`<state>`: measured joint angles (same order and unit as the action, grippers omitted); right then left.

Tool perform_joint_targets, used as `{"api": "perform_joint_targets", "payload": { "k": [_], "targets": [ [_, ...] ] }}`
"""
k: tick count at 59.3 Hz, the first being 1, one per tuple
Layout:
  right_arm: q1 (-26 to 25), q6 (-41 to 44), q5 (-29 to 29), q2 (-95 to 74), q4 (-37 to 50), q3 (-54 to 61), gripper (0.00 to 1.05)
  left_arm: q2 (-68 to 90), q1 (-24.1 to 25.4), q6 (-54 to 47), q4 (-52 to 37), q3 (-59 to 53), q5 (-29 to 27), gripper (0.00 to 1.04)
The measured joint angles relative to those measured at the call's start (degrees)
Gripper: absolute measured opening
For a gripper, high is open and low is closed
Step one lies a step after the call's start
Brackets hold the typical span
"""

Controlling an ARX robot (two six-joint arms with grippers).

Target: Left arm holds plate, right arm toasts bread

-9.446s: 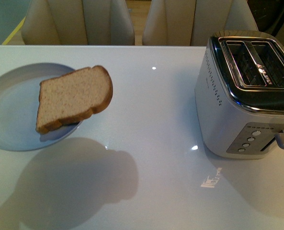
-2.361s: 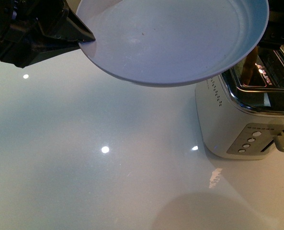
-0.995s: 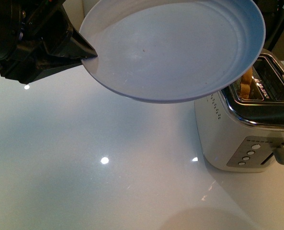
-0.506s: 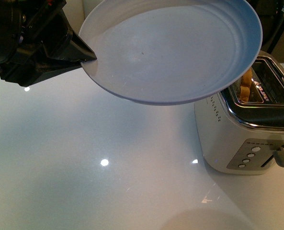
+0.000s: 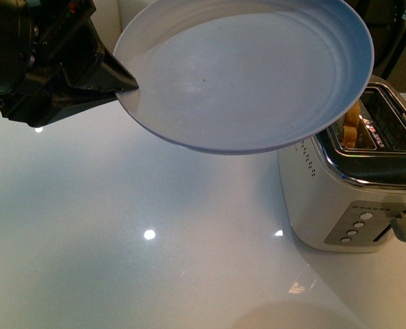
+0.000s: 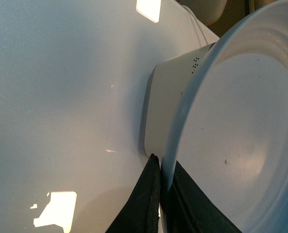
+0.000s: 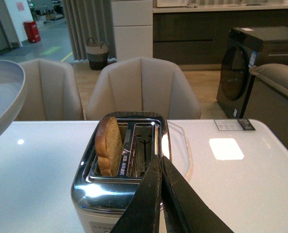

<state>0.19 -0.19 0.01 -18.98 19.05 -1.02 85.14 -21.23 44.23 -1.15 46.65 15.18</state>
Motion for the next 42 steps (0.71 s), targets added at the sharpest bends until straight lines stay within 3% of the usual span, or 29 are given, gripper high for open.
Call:
{"api": "perform_joint_targets", "payload": {
  "k": [29,35,42],
  "targets": [
    [0.00,0.00,0.02,8.96,-9.03,0.00,0.02,0.00,0.00,0.02,0.02,0.00,0.00,0.03],
    [0.00,0.02,0.15,15.63,-17.57,-0.02,0.02,0.00,0.00,0.00,0.00,0.00,0.02,0.03],
    [0.00,0.00,0.07,18.45,-18.82,-0.02,0.02,-0.02,0.00,0.02,0.00,0.02,0.00,0.03]
  ]
}}
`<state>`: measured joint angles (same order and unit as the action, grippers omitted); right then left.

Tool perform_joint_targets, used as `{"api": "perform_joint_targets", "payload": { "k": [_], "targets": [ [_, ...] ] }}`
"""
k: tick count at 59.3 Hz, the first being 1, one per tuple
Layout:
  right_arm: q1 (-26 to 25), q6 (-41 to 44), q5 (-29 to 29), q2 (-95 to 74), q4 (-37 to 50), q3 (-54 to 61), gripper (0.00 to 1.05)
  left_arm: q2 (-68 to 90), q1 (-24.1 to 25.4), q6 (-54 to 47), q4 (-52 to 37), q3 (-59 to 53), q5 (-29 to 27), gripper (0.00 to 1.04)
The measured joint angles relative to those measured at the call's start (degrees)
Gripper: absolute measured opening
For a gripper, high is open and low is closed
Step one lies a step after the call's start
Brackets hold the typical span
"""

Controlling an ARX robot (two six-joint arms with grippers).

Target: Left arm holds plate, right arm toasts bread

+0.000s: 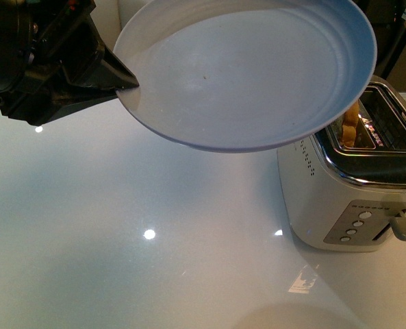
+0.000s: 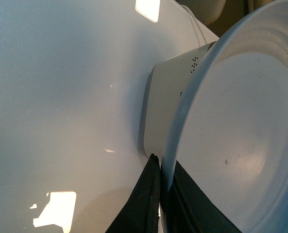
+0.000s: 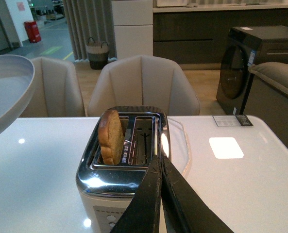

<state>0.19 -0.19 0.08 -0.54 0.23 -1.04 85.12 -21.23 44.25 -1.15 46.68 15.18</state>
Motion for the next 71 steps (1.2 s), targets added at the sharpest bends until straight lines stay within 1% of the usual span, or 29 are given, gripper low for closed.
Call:
{"api": "perform_joint_targets", "payload": {
  "k": [6,10,14,17,21,24,25,28,32,35,38,43,46,48,51,54,61,68,71],
  "targets": [
    [0.00,0.02,0.02,0.11,-0.11,0.00,0.02,-0.02,-0.04,0.00,0.00,0.00,0.00,0.03],
    [0.00,0.02,0.02,0.15,-0.13,0.00,0.16,-0.02,-0.04,-0.02,0.00,0.00,0.00,0.03],
    [0.00,0.02,0.02,0.15,-0.13,0.00,0.26,-0.02,-0.04,-0.02,0.00,0.00,0.02,0.03],
    [0.00,0.02,0.02,0.15,-0.13,0.00,0.37,-0.02,-0.04,0.00,0.00,0.00,0.00,0.03],
    [0.00,0.02,0.02,0.17,-0.13,0.00,0.47,-0.02,-0.04,0.00,0.00,0.00,0.00,0.03],
    [0.00,0.02,0.02,0.17,-0.13,0.00,0.58,-0.02,-0.04,0.00,0.00,0.00,0.02,0.03],
    [0.00,0.02,0.02,0.17,-0.13,0.00,0.59,-0.02,-0.04,-0.02,0.00,0.00,0.02,0.03],
    [0.00,0.02,0.02,0.17,-0.13,0.00,0.70,-0.02,-0.04,0.00,0.00,0.00,0.02,0.03],
    [0.00,0.02,0.02,0.17,-0.13,0.00,0.80,-0.02,-0.04,0.00,0.00,0.00,-0.02,0.03],
    [0.00,0.02,0.02,0.17,-0.13,0.00,0.90,-0.02,-0.04,0.00,0.00,0.00,0.00,0.03],
    [0.00,0.00,0.02,0.17,-0.13,0.00,0.97,-0.02,-0.04,0.00,0.00,0.00,0.02,0.03],
    [0.00,0.02,0.02,0.17,-0.13,0.00,0.96,-0.02,-0.09,0.09,0.13,0.04,-0.59,0.03],
    [0.00,0.02,0.00,0.17,-0.13,0.00,0.96,-0.02,-0.81,2.12,4.44,1.44,-7.56,0.03],
    [0.00,0.02,-0.04,0.20,-0.13,0.00,0.96,-0.02,-1.03,2.64,5.57,1.75,-10.73,0.03],
    [0.00,0.02,0.00,0.20,-0.13,0.00,0.96,-0.02,-0.96,3.48,5.97,1.84,-12.00,0.03],
    [0.00,0.02,0.00,0.22,-0.13,0.00,0.96,-0.02,-0.55,4.13,5.95,1.97,-11.85,0.03],
    [0.00,0.02,-0.02,0.22,-0.13,0.00,0.96,-0.02,1.09,4.74,5.49,2.36,-9.27,0.03],
    [0.00,0.02,0.00,0.22,-0.15,0.00,0.96,0.13,5.22,3.17,3.72,2.34,-7.17,0.03],
    [0.00,0.02,0.00,0.22,-0.13,0.00,0.96,0.79,8.41,1.40,1.99,2.12,-5.60,0.03]
  ]
}}
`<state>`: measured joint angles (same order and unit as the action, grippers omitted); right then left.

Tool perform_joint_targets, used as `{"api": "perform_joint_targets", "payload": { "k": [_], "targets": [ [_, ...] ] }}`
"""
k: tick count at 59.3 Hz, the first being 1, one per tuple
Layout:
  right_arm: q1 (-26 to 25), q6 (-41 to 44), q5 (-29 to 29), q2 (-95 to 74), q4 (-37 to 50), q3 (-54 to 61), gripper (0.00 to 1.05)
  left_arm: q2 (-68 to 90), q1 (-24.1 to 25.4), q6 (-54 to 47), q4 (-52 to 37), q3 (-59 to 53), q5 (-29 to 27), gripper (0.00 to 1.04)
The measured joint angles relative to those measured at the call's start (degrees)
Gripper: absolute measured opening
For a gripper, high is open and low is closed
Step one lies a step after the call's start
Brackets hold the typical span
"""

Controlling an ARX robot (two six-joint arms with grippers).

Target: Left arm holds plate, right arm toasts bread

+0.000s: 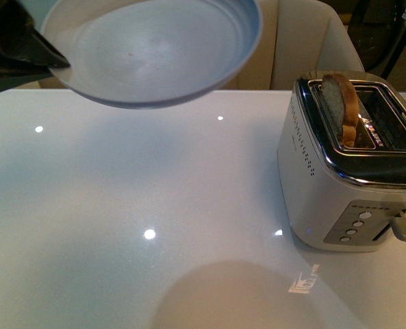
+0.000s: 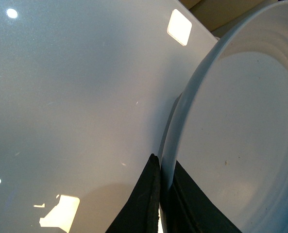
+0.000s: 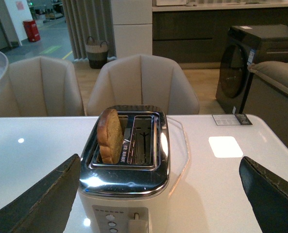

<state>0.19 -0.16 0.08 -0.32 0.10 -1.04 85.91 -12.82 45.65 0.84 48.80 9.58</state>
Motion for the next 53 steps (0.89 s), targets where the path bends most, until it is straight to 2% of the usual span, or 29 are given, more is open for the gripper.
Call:
{"api": "perform_joint_targets", "payload": {
  "k": [13,26,37,53],
  "targets": [
    [0.00,0.00,0.00,0.00,-0.02,0.00,0.96,9.77,11.93,-8.79,-8.39,-3.08,4.44,0.03],
    [0.00,0.00,-0.02,0.00,0.00,0.00,0.96,24.41,20.09,-18.25,-16.31,-3.72,5.44,0.03],
    [0.00,0.00,0.00,0.00,0.00,0.00,0.96,35.89,24.48,-23.43,-20.22,-3.72,4.94,0.03],
    [0.00,0.00,0.02,0.00,0.00,0.00,0.96,42.93,26.58,-25.00,-25.99,-3.32,6.14,0.03]
  ]
}}
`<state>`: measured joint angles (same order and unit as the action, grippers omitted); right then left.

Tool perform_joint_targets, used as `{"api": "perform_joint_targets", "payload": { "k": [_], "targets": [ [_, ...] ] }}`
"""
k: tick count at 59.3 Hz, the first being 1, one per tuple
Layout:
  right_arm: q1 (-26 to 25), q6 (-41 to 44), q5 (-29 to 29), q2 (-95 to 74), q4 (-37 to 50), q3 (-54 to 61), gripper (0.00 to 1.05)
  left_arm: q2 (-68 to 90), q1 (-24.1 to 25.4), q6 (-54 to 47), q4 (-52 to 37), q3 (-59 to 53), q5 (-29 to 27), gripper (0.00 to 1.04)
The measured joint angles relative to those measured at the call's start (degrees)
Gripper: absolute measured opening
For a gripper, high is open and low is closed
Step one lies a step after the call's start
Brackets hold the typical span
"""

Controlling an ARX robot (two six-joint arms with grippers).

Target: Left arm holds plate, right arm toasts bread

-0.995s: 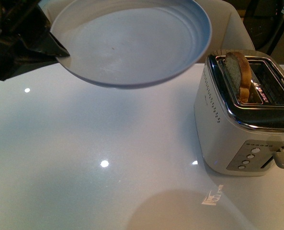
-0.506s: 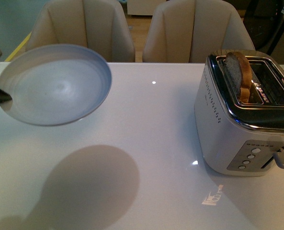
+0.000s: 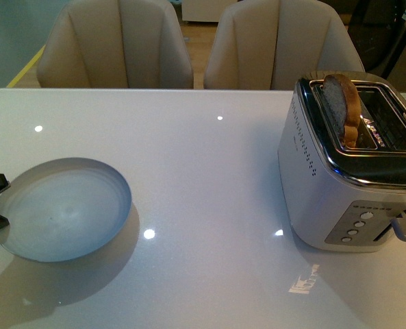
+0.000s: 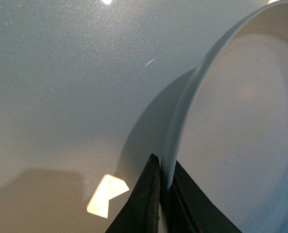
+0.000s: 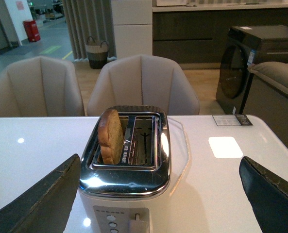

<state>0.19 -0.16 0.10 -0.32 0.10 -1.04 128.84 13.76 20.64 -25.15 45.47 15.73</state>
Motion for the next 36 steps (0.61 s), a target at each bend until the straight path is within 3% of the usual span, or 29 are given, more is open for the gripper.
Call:
{"api": "perform_joint_targets", "payload": {
  "k": [29,36],
  "targets": [
    [0.00,0.00,0.00,0.00,-0.02,0.00,0.96,7.82,0.26,2.16,-6.51,1.16,2.34,0.03],
    [0.00,0.00,0.00,0.00,-0.02,0.00,0.96,8.00,0.37,2.54,-7.56,0.98,2.45,0.19]
  ]
}}
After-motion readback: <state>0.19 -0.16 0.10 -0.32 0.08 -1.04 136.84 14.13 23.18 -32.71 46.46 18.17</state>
